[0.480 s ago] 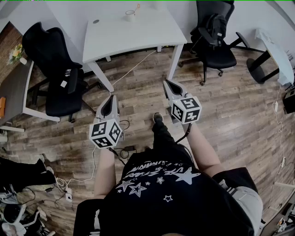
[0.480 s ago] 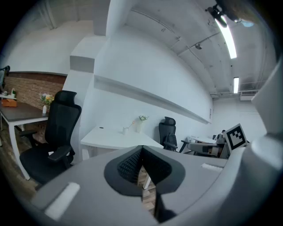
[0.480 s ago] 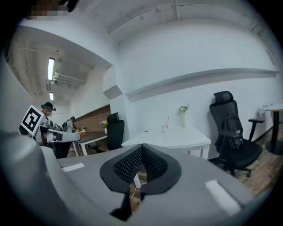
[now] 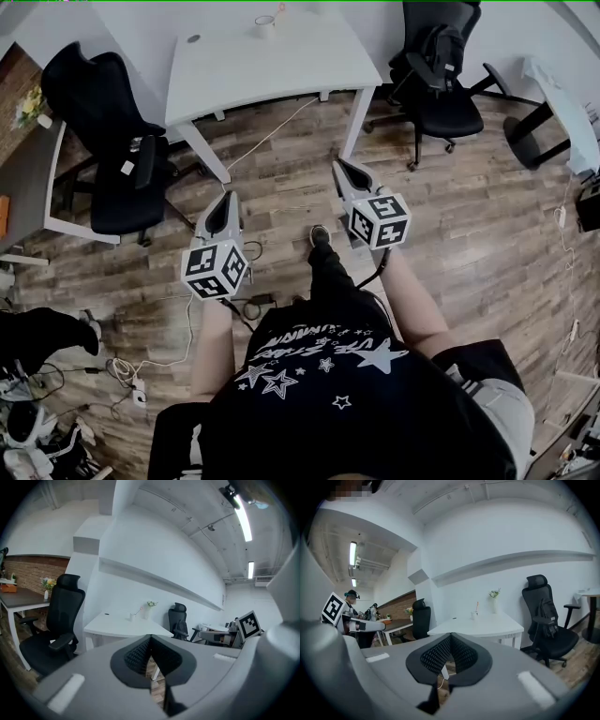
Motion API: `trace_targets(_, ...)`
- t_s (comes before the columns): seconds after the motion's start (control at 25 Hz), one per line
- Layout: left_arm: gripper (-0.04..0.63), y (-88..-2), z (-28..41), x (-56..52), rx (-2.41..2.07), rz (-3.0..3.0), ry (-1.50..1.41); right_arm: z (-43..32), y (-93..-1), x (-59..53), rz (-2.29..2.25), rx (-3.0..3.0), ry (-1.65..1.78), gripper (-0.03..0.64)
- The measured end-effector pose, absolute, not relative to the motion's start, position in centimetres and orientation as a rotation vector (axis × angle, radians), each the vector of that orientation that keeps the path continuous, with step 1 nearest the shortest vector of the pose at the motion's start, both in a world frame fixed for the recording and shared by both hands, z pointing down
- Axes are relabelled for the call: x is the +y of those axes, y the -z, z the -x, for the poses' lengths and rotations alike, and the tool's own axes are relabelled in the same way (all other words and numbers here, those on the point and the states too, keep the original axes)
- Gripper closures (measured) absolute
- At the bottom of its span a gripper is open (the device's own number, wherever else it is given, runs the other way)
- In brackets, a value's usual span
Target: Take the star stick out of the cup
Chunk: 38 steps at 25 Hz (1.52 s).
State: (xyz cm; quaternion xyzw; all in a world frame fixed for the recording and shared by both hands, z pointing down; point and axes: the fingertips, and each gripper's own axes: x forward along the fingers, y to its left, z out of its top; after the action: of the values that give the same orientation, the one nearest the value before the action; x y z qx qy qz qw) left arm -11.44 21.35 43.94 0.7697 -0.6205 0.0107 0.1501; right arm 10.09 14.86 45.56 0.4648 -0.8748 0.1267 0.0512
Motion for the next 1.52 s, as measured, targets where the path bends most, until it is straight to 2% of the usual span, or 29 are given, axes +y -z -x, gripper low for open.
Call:
trace_targets(0.48, 0.592, -46.1, 11.7, 15.6, -1.764, -2.177, -0.055, -10.3, -47.5, 8.5, -1.445, -2.654, -0.475, 0.603)
trace_targets(1.08, 0.592, -44.0, 13.2, -3.0, -1.895, -2.125, -0.033, -8.6, -45.2, -13.3, -1.322, -2.769, -0.457, 0.603)
trace_targets(1.52, 0.592, -44.7, 11.4, -9.8, -1.929, -2.063, -0.032, -8.1, -45.8, -21.6, -1.213, -2.797, -0.482, 0.601)
